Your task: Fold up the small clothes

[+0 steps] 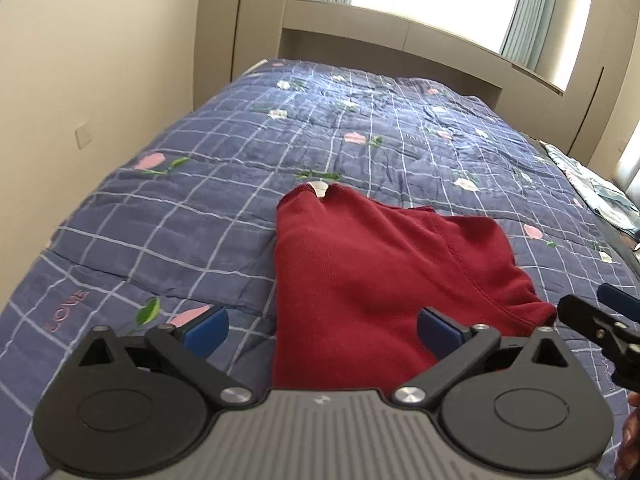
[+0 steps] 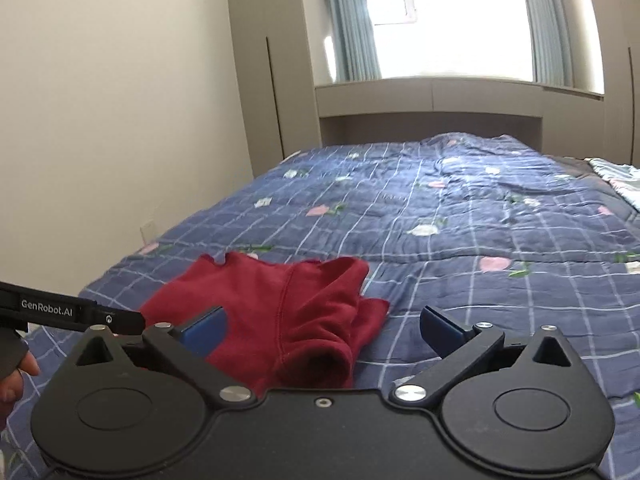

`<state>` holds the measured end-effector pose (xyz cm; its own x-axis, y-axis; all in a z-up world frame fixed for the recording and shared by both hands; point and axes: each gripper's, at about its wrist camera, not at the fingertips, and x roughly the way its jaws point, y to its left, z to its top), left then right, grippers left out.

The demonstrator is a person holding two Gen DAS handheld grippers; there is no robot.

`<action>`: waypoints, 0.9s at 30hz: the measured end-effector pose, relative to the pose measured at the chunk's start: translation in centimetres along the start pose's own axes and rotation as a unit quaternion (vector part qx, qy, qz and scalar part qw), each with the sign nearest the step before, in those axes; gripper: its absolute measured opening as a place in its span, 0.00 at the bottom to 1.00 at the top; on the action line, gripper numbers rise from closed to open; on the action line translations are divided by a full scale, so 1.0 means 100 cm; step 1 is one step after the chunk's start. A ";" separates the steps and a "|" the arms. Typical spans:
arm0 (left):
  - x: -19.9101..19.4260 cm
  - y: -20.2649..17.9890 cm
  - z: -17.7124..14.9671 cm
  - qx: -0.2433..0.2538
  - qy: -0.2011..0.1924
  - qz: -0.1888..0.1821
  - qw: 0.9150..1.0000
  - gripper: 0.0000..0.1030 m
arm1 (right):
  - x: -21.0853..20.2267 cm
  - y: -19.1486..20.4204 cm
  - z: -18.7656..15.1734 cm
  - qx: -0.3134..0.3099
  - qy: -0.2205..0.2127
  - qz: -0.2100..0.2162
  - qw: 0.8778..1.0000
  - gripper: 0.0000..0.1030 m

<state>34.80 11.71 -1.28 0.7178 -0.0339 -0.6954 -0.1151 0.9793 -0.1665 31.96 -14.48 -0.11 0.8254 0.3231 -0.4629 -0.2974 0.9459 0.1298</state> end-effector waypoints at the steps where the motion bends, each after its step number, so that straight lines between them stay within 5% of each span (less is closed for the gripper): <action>1: -0.006 -0.002 -0.001 0.001 -0.002 0.002 1.000 0.99 | -0.007 0.001 0.000 -0.002 -0.004 0.000 1.000 0.99; 17: -0.115 -0.022 -0.081 0.008 -0.067 0.031 0.997 1.00 | -0.147 0.025 -0.033 -0.033 -0.093 -0.014 0.995 0.99; 27: -0.167 -0.012 -0.128 -0.006 -0.129 0.067 0.989 1.00 | -0.188 0.040 -0.068 -0.022 -0.126 -0.017 0.992 0.99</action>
<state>14.15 8.58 1.56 0.8463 0.1500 -0.5112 -0.2281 0.9691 -0.0933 11.96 -16.94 3.17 0.9271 0.2938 -0.2327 -0.2838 0.9559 0.0762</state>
